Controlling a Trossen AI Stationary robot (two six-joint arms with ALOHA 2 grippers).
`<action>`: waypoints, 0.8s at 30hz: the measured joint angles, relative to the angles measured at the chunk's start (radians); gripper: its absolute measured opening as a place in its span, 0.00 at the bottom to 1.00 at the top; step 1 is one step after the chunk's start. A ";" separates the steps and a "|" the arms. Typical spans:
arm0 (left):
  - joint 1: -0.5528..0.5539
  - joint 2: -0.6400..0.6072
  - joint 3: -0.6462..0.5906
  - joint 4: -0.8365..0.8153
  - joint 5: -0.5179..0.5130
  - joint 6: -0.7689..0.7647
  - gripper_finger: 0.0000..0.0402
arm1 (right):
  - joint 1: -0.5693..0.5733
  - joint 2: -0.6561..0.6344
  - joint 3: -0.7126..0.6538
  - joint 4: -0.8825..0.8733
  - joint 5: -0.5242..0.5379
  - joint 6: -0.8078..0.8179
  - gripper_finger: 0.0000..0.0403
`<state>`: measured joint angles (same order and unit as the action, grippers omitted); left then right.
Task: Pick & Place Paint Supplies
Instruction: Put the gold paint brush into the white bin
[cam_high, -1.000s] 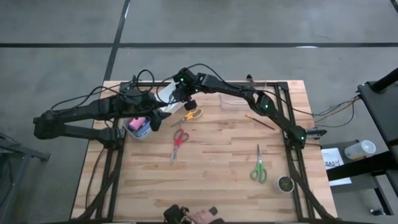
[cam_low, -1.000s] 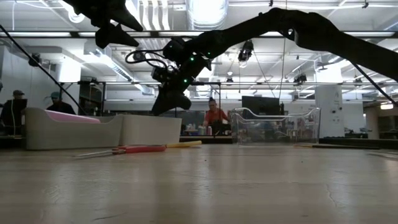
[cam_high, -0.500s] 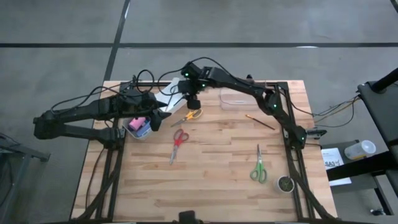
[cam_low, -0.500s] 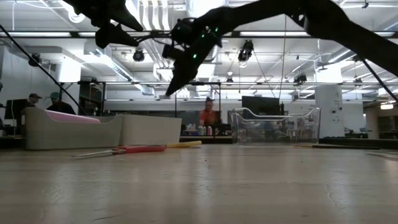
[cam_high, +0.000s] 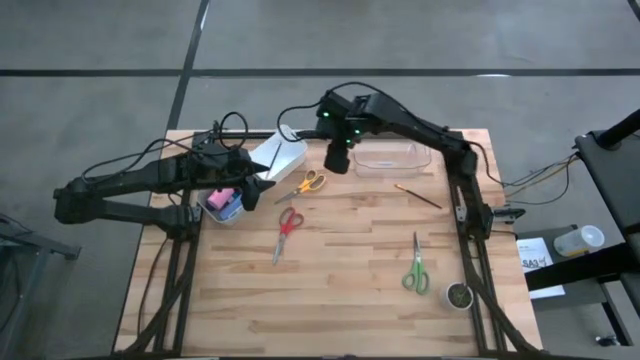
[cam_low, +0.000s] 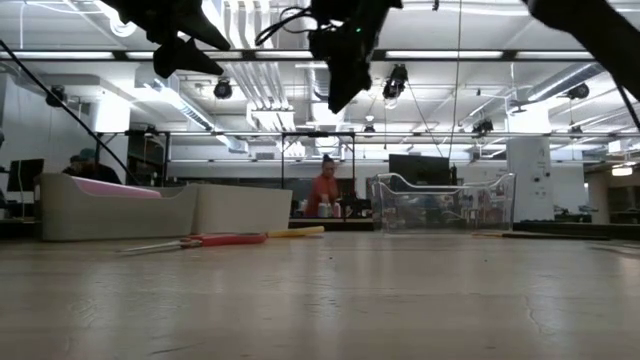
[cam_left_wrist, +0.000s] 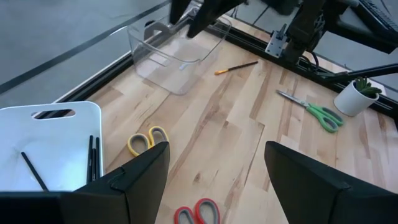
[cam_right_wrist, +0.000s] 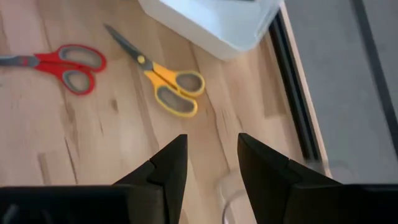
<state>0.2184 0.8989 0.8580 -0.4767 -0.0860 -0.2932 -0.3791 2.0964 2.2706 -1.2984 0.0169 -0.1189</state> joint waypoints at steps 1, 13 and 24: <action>0.000 0.000 0.000 0.000 0.000 0.000 0.68 | 0.002 -0.027 -0.029 0.001 0.011 0.013 0.34; 0.000 0.000 0.000 0.000 0.000 0.000 0.68 | 0.009 -0.511 -0.644 0.215 0.086 0.201 0.34; 0.000 0.000 0.000 0.000 0.000 0.000 0.68 | 0.008 -0.946 -1.175 0.203 0.196 0.492 0.34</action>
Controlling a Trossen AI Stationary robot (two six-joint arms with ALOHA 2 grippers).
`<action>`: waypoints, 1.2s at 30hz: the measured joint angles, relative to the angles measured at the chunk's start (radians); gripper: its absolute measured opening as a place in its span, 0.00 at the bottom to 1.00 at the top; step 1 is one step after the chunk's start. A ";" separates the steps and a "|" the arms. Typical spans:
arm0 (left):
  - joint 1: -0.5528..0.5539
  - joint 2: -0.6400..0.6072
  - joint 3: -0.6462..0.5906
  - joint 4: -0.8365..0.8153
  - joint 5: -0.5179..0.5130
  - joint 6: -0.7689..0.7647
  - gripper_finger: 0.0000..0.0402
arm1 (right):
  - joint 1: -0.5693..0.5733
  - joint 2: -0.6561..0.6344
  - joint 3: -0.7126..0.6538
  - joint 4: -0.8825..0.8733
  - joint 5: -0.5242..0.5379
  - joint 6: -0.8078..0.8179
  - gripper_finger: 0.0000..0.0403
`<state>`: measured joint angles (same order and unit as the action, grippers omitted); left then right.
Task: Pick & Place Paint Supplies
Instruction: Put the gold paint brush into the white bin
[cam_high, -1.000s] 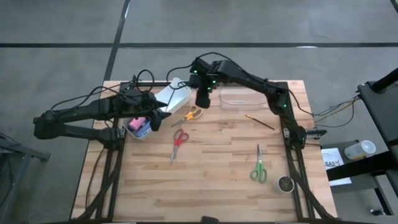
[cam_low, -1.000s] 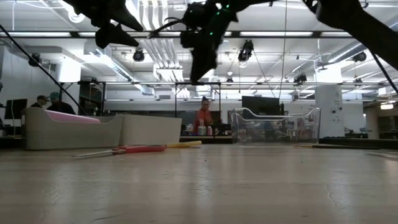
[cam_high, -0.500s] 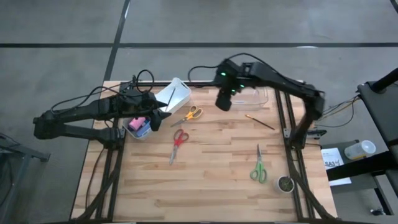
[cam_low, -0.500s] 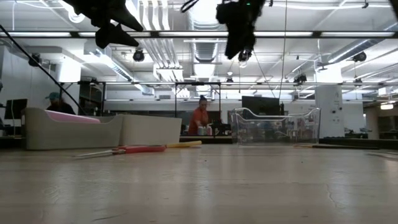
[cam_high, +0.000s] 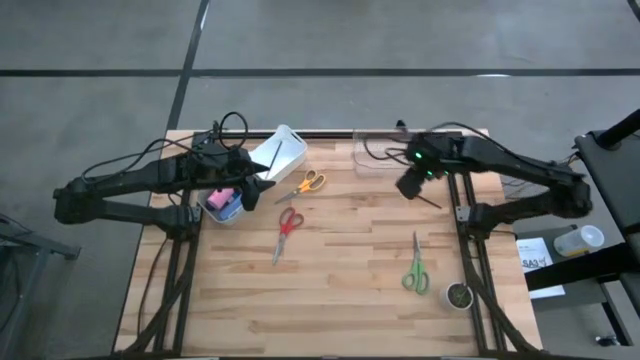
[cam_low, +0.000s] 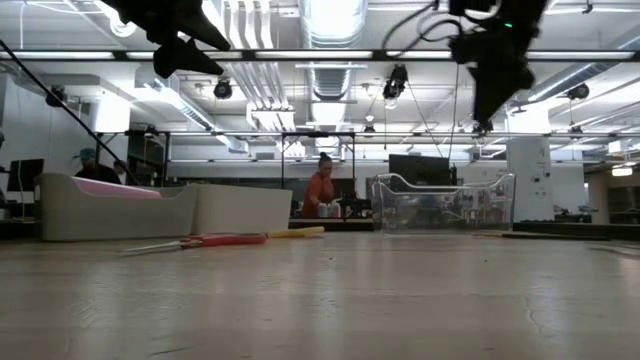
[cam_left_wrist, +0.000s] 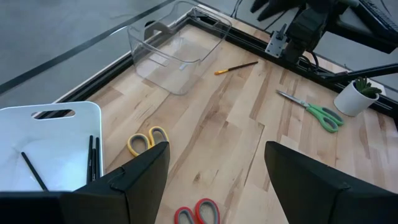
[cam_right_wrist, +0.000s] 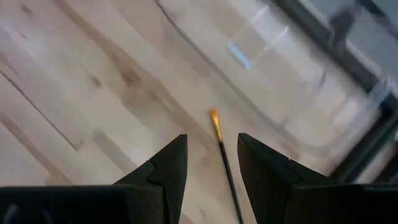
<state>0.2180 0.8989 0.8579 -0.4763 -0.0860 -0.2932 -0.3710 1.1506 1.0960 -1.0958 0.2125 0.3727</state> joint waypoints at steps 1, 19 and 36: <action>0.000 0.000 0.000 0.000 0.000 0.000 0.68 | 0.000 -0.035 -0.041 0.000 0.000 0.014 0.34; 0.000 0.000 0.000 0.000 0.000 0.000 0.68 | 0.000 -0.233 -0.504 0.036 -0.004 0.205 0.34; 0.000 0.000 0.000 0.000 0.000 0.000 0.68 | 0.000 -0.192 -0.634 0.267 0.190 0.666 0.34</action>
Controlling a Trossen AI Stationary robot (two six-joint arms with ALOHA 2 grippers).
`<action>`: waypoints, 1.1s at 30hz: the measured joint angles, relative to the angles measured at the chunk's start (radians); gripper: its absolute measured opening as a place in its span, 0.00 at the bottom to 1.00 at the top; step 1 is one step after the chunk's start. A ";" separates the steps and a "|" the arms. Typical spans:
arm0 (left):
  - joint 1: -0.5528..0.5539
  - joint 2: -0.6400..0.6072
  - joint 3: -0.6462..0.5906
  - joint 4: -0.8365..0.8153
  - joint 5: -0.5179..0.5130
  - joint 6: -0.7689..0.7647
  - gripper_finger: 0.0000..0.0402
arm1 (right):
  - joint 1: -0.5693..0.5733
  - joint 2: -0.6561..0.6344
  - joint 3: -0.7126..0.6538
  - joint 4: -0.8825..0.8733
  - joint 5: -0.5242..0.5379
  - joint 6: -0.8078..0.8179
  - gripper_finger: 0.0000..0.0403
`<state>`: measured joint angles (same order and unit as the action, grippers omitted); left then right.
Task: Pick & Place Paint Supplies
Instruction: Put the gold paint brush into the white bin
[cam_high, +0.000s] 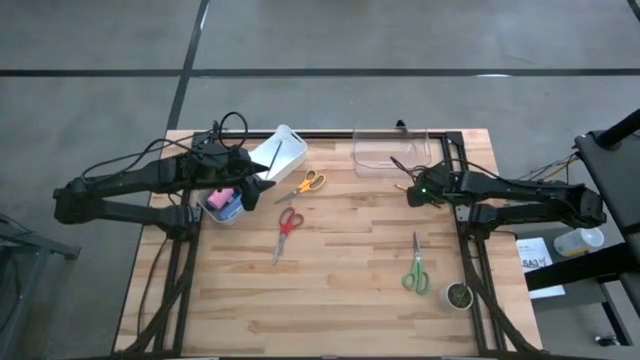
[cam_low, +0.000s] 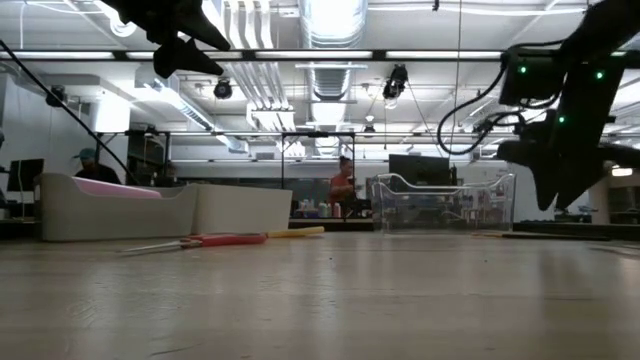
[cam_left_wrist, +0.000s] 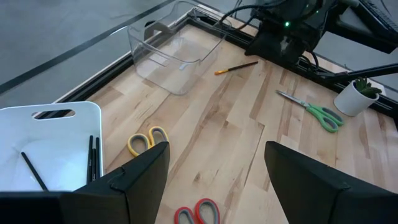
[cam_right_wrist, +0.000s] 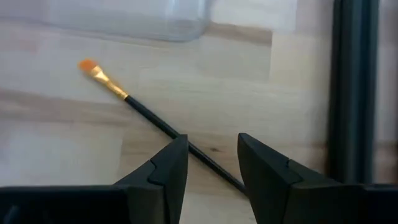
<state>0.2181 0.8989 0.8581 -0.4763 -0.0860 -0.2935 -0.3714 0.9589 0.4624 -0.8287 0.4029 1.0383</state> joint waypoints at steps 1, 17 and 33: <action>0.000 0.000 0.000 0.000 0.000 0.000 0.68 | 0.000 0.003 -0.019 0.027 0.001 0.031 0.34; 0.000 0.000 0.000 0.000 0.000 0.000 0.68 | 0.001 0.003 -0.211 0.273 0.019 0.214 0.34; 0.000 0.000 0.000 0.000 0.000 0.000 0.68 | 0.034 0.019 -0.058 0.371 -0.254 -0.158 0.34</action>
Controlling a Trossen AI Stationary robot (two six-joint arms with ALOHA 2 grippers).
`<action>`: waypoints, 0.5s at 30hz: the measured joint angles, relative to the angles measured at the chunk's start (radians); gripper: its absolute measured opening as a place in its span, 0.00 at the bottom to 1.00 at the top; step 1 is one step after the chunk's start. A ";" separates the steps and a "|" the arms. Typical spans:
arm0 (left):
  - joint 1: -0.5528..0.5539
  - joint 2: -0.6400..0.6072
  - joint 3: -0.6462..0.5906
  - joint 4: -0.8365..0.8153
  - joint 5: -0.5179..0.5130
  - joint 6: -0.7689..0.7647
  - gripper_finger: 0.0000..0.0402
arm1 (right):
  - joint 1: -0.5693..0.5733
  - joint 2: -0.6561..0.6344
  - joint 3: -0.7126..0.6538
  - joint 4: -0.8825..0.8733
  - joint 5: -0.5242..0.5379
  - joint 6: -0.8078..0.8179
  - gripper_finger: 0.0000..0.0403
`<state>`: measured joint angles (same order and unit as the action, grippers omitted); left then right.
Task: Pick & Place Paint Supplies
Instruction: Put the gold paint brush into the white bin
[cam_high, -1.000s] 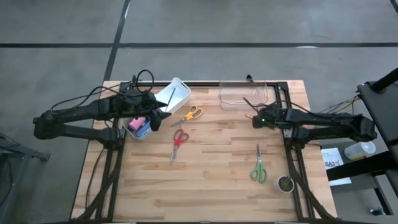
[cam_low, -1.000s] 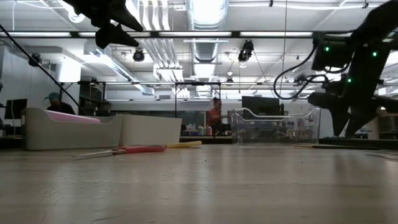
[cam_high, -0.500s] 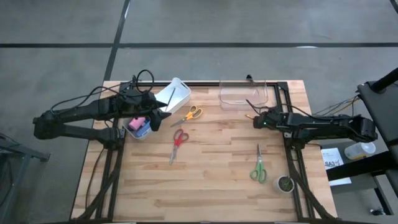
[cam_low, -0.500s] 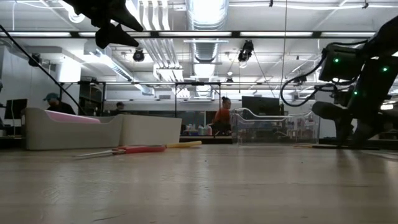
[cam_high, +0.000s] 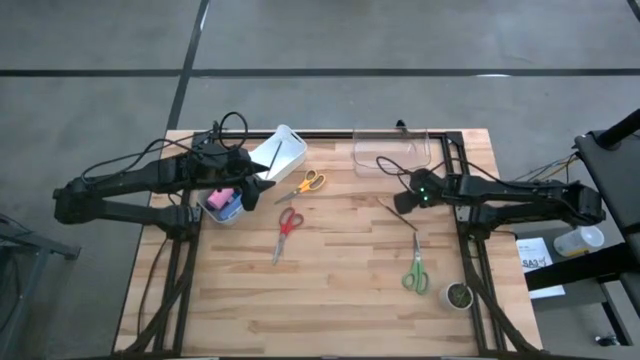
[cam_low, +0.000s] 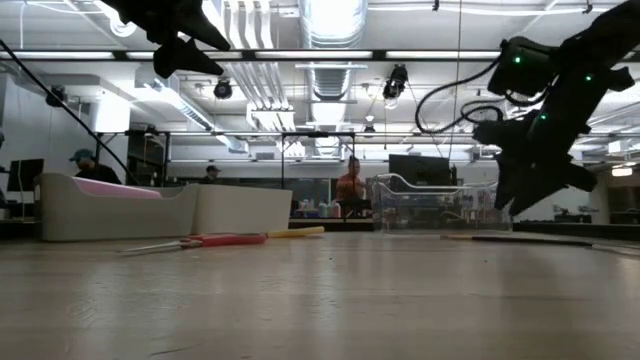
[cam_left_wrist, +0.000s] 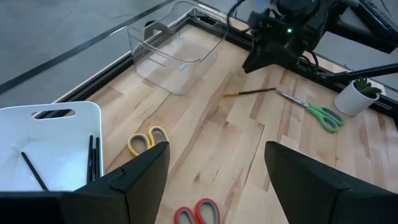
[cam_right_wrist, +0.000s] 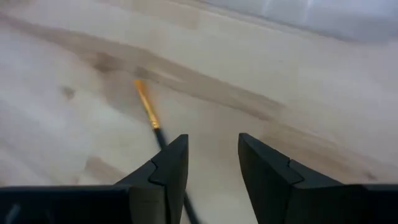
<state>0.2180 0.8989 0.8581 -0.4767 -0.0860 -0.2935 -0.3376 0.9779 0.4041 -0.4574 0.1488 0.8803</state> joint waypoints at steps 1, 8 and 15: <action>0.000 0.000 0.000 0.000 0.000 0.000 0.68 | 0.004 0.000 0.007 0.005 -0.003 -0.027 0.34; 0.000 0.000 0.000 0.000 0.000 0.000 0.68 | 0.050 0.003 0.015 0.097 -0.068 -0.290 0.34; 0.000 0.000 0.000 0.000 0.000 0.000 0.68 | 0.116 0.049 -0.020 0.238 -0.045 -0.596 0.34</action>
<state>0.2180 0.8989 0.8577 -0.4763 -0.0860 -0.2932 -0.2215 1.0269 0.3840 -0.2199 0.1034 0.2845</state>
